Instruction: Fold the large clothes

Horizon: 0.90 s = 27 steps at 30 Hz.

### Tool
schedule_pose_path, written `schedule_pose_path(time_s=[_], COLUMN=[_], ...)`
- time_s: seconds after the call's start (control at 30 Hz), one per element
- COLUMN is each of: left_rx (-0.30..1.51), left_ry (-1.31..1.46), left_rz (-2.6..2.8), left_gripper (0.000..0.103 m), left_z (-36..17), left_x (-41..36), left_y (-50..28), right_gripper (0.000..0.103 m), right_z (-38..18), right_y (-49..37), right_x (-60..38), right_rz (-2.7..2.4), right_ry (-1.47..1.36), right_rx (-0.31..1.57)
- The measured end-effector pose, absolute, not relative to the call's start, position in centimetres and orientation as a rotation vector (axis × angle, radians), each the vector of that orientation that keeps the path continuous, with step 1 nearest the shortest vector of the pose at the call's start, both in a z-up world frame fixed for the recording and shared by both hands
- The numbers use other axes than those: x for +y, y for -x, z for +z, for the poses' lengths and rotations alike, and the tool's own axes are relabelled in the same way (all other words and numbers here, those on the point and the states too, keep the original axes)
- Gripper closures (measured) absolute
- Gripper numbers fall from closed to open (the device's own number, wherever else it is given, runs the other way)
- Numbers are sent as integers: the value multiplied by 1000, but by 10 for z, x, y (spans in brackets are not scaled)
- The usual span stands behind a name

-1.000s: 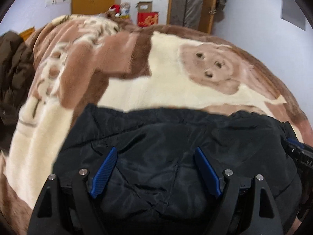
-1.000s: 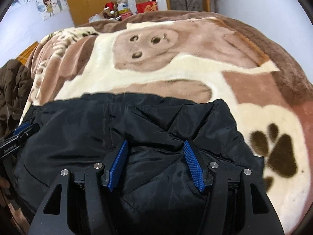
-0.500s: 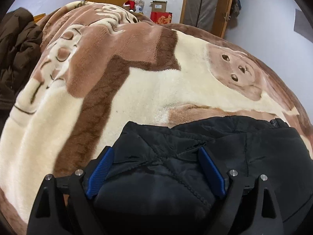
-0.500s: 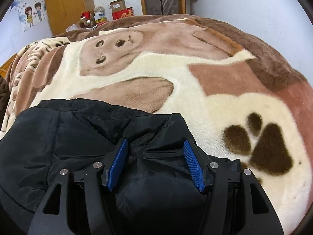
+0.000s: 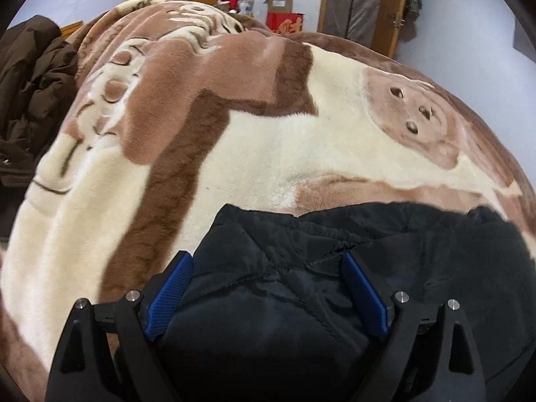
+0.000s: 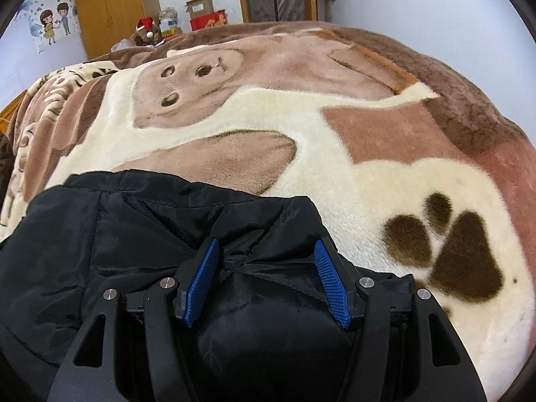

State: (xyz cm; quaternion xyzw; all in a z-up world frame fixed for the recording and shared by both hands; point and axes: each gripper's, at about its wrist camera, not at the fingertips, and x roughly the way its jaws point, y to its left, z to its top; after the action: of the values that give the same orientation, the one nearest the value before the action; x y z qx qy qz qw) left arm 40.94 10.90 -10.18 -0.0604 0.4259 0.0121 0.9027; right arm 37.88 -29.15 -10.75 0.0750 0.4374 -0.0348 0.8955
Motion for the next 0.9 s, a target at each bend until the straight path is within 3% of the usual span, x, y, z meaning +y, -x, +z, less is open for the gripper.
schedule_pose_path(time_s=[0.17,0.3,0.53,0.9], left_rx=[780,706,892,864], left_ry=[203,150,81,46], left_rz=[-34,-179,-257,-219], left_gripper=[12,12,11,11], left_z=[-43,-10,-77,-113], left_x=[108,61,-10,-28], left_y=[-380,-361,-393,-407], right_gripper=[44,44,44,44], right_z=[-47,-21,-82,-126], right_y=[-346,-324,-356,-370], right_x=[-286,-245,-223,-230], right_rz=[-117,-30,22,38], right_ry=[-171,-135,-85,-104], right_rx=[783,703,836,809])
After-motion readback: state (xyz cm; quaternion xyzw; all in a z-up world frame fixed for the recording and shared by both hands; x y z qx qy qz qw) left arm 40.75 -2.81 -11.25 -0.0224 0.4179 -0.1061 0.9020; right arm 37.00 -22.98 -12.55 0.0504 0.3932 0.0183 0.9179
